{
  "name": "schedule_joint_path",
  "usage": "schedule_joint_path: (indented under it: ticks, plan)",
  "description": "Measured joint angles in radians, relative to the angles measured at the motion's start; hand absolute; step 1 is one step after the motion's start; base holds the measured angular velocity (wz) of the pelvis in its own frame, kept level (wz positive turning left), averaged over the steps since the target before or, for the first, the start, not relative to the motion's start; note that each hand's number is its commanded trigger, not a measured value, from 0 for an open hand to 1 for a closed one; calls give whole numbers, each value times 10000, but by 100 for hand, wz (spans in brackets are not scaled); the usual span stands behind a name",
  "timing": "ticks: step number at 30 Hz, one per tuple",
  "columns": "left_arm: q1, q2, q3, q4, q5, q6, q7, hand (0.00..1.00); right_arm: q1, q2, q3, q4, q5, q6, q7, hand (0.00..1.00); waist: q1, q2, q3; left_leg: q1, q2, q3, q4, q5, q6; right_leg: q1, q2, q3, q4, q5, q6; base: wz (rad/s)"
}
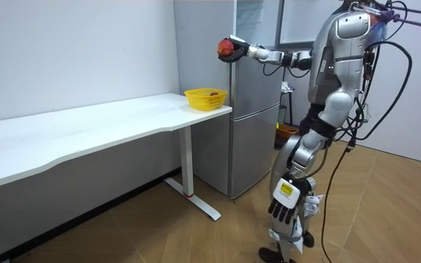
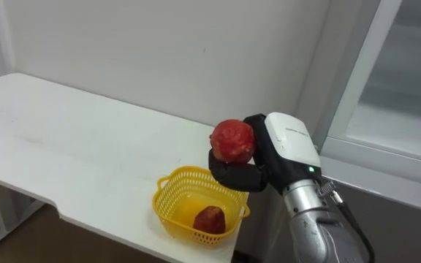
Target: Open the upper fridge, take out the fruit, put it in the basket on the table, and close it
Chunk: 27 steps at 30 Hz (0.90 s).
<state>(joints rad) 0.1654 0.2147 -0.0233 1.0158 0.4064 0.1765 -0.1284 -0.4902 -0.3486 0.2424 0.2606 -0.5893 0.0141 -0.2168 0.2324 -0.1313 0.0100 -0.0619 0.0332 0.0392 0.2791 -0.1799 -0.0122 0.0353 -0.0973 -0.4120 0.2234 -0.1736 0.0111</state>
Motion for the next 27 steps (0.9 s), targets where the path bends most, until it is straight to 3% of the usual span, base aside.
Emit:
schedule_joint_path:
  ticks: [10,11,12,13,14,18,21,24,27]
  plan:
    - [20,4,-6,-55,5,57,-121,0,-230,0,-2,559,-184,-1,5,100,120,54,8,-139,-10,-143,136,16,-8,-10,78,-18,-2,3,23,3]
    - [19,6,-6,-59,2,57,-121,0,-230,-1,-2,559,-219,-1,6,91,141,56,8,-140,-10,-147,136,19,-4,-9,79,-20,-3,4,23,0]
    - [14,14,-45,-59,-17,56,-116,0,-249,-1,21,725,-279,-17,4,72,189,63,10,-143,-13,-162,138,21,-4,5,80,-34,-7,5,20,4]
    - [5,21,-114,-59,-16,56,-106,0,-336,15,92,971,-258,-15,37,22,218,76,14,-160,-18,-181,158,20,-4,10,80,-49,-6,6,19,5]
    - [-7,21,-128,-57,-6,55,-105,0,-374,29,143,1199,-259,-8,128,0,231,79,16,-174,-21,-190,162,19,-4,-2,80,-54,-5,6,19,6]
    - [-84,21,-231,-88,-3,52,-95,0,-328,198,528,2173,-275,310,894,0,434,121,39,-458,-41,-214,188,43,17,-280,55,-48,94,37,-20,1]
    - [-75,40,-213,-130,-2,49,-102,0,-329,248,528,2308,-267,308,1090,0,475,178,77,-685,-84,-227,132,116,49,-540,6,-57,171,59,-27,3]
    - [-86,134,-215,-75,-14,19,-102,0,-350,242,524,2304,-113,305,1114,0,471,107,43,-634,-125,-227,54,135,58,-526,-45,-72,167,29,24,6]
    - [-175,113,-221,26,-8,-115,-97,0,-357,219,521,2340,-26,310,1112,0,454,38,67,-574,-135,-227,31,134,60,-441,-60,-54,153,27,29,8]
